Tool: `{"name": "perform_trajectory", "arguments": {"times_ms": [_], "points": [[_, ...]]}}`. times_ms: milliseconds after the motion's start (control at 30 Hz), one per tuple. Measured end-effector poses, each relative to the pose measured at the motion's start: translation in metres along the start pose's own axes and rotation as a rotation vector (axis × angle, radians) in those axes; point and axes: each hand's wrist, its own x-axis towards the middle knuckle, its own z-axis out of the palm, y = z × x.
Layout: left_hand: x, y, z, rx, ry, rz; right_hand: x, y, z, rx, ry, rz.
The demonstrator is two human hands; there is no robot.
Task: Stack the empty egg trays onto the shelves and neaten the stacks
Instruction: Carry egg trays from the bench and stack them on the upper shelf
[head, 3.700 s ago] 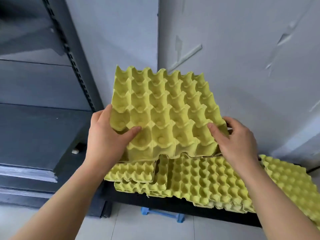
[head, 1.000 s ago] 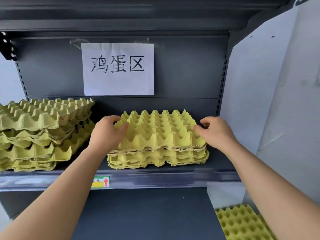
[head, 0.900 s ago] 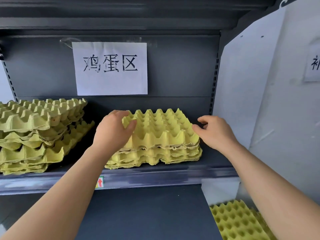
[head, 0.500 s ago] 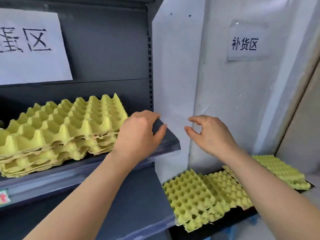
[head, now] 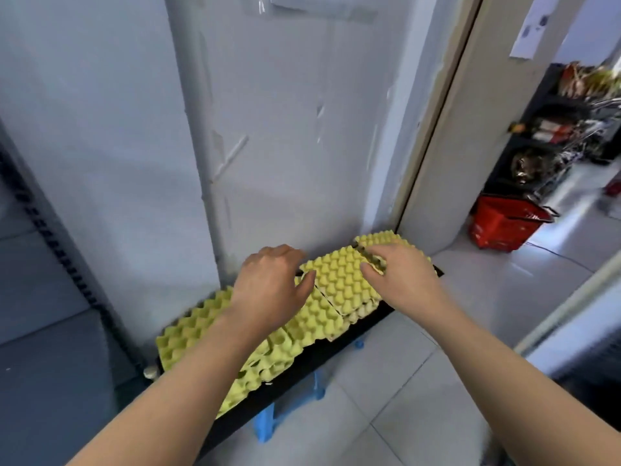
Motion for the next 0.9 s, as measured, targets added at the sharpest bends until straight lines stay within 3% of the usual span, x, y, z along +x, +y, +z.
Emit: {"name": "perform_trajectory", "arguments": {"times_ms": [400, 667, 900], "points": [[0.116, 0.001, 0.221, 0.012, -0.355, -0.167, 0.109, 0.186, 0.12, 0.043, -0.223, 0.215], [0.205, -0.027, 0.353, -0.041, -0.597, -0.417, 0.218, 0.269, 0.214, 0.119, -0.333, 0.298], [0.235, -0.049, 0.457, -0.132, -0.696, -0.693, 0.285, 0.337, 0.307, 0.174, -0.4, 0.285]]}}
